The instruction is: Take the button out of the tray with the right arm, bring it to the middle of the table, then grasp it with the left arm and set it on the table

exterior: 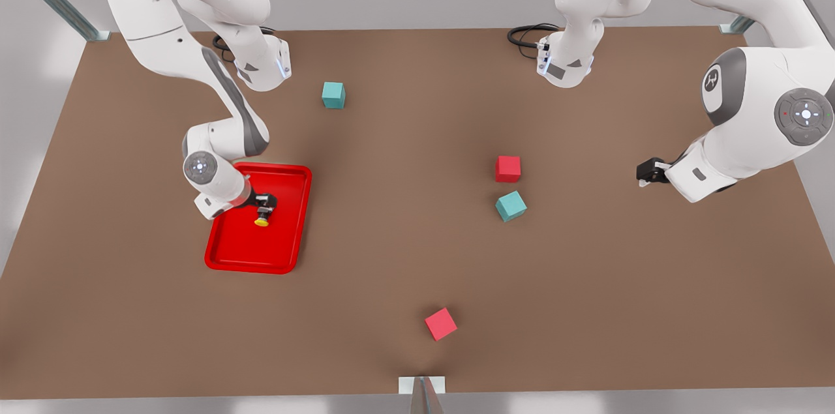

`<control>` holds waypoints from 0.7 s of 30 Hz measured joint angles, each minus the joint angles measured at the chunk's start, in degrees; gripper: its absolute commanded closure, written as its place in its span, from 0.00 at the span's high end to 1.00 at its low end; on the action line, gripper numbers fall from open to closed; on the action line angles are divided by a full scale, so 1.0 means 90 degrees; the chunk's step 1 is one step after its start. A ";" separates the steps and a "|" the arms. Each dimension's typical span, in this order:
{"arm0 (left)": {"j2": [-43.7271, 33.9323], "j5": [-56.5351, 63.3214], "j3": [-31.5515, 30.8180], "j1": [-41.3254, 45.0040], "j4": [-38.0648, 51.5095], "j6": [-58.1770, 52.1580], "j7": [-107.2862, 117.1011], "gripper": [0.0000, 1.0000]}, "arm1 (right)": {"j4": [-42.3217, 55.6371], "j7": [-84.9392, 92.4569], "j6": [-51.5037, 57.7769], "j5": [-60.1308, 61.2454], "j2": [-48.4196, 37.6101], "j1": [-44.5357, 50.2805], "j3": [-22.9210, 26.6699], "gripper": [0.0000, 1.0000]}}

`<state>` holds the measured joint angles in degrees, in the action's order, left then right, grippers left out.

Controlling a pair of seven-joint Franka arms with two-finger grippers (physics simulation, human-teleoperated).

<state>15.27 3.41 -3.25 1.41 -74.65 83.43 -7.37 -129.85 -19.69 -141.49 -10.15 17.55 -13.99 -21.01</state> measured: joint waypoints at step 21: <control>0.0001 -0.0007 -0.0009 -0.0018 -0.0012 0.0051 -0.0007 1.00 | 0.0112 -0.0508 -0.0269 -0.0224 0.0558 -0.0055 0.0009 1.00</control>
<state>15.27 3.35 -3.33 1.24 -74.75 83.88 -7.43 -128.84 -24.26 -143.91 -12.17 22.57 -14.49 -20.92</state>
